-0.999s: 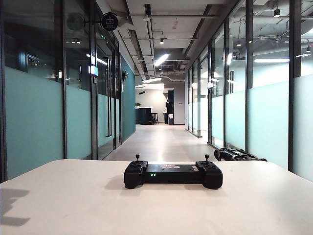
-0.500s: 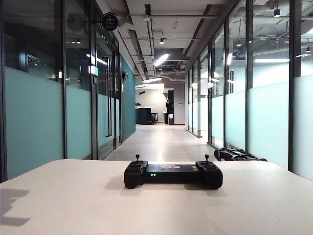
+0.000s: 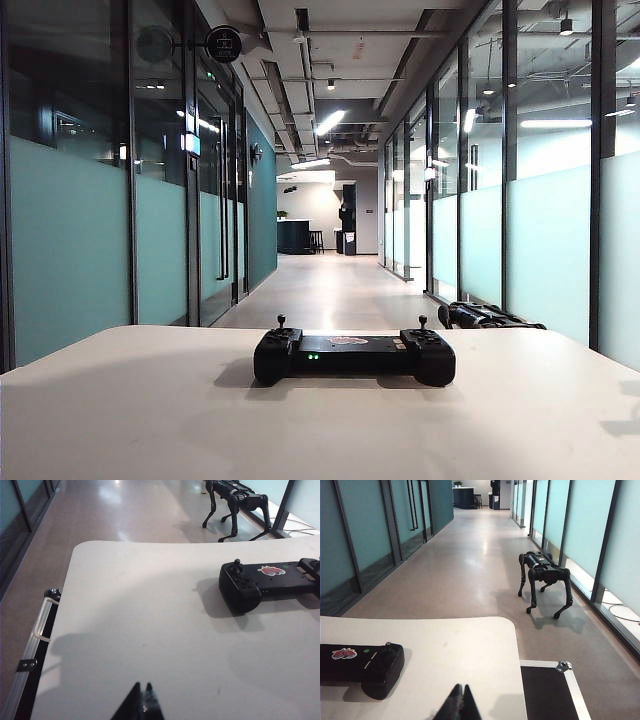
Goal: Push the left joystick on the remote control sitting on the white table backward to make the robot dog back up in a straight line until it returns close to you.
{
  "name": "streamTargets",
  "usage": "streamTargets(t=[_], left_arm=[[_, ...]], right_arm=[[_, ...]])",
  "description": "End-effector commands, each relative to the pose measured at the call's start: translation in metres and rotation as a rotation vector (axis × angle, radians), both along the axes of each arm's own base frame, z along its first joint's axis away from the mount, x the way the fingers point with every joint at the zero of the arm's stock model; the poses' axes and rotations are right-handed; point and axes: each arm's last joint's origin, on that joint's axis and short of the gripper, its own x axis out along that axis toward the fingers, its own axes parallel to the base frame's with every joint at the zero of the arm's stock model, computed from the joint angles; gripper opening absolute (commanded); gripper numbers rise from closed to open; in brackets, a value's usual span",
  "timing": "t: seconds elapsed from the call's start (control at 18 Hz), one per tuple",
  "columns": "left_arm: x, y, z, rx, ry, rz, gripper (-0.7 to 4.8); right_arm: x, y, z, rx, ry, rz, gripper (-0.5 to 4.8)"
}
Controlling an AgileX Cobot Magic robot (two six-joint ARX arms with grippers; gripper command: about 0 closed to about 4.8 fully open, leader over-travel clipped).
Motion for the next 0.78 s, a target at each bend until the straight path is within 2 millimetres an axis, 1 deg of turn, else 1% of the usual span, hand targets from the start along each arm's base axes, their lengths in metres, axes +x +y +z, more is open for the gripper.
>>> streamTargets(t=[0.06,0.22,0.44,0.78], left_arm=[[0.000,0.000,0.002,-0.007,-0.011,0.000,-0.05],[0.002,0.000,0.013,-0.037,-0.121,0.006,-0.05],[0.003,0.004,0.025,-0.015,-0.251,0.006,-0.06],[-0.001,0.016,0.027,-0.011,-0.290,0.091,-0.06]], right_arm=[[0.000,0.000,-0.002,0.001,-0.006,0.002,0.00],[0.000,0.000,-0.002,0.001,-0.006,0.002,0.00],[0.000,0.000,-0.002,0.001,-0.006,0.002,0.00],[0.000,0.000,-0.002,0.001,-0.006,0.002,0.00]])
